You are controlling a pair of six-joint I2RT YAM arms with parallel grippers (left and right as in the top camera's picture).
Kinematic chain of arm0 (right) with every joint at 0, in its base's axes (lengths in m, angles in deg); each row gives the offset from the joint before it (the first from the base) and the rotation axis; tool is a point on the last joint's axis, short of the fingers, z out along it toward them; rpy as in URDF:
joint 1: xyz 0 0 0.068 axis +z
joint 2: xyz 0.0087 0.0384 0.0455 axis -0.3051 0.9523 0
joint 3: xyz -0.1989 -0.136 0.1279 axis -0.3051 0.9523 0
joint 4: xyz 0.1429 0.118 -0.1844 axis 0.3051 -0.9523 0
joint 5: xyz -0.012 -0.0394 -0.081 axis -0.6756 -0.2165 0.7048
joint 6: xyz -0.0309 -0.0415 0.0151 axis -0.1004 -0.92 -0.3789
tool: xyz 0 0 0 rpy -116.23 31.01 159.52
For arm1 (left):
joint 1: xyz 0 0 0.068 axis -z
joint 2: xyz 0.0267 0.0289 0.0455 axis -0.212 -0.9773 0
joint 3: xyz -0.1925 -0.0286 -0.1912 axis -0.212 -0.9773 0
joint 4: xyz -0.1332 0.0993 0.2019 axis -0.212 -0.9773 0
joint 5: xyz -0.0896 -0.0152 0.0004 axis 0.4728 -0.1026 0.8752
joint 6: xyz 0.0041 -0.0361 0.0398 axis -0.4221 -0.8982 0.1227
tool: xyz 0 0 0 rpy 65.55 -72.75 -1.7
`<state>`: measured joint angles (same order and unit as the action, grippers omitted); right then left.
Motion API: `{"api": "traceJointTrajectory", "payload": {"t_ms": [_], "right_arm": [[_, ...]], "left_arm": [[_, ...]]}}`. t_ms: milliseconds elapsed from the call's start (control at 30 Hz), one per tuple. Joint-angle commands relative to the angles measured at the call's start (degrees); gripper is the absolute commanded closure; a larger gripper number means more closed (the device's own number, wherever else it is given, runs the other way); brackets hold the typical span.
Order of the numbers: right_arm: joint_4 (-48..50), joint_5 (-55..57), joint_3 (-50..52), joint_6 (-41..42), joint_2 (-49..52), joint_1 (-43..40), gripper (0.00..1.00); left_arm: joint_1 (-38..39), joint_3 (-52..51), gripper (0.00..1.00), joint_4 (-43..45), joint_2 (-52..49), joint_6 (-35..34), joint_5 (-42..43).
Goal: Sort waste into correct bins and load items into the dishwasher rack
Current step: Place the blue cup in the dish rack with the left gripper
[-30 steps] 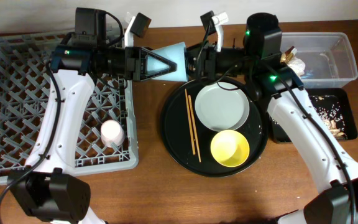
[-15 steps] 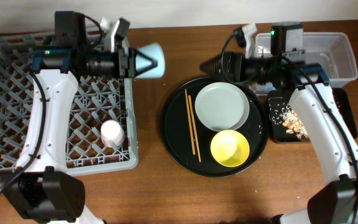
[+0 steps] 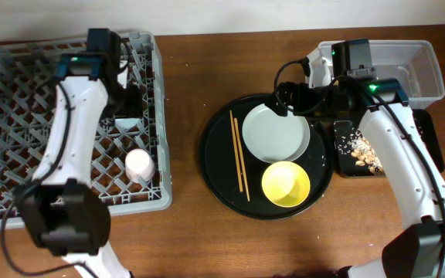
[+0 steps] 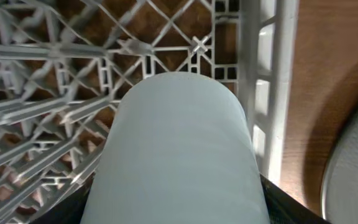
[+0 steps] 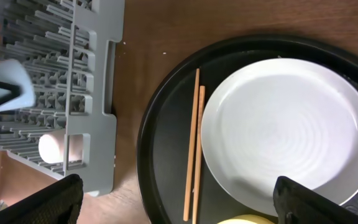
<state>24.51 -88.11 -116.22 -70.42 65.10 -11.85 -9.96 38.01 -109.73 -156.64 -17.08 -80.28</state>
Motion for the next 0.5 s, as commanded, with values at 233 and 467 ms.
{"api": "traceJointTrajectory", "payload": {"t_ms": [233, 467], "right_arm": [[-1.25, 1.14, -0.17, -0.81, -0.04, -0.33, 0.01], [-1.95, 1.14, -0.17, -1.6, -0.04, -0.33, 0.02]], "left_arm": [[1.7, 0.33, 0.5, 2.73, -4.11, -0.83, 1.64], [3.89, 0.33, 0.5, 1.99, -4.74, -0.87, 0.9]]}}
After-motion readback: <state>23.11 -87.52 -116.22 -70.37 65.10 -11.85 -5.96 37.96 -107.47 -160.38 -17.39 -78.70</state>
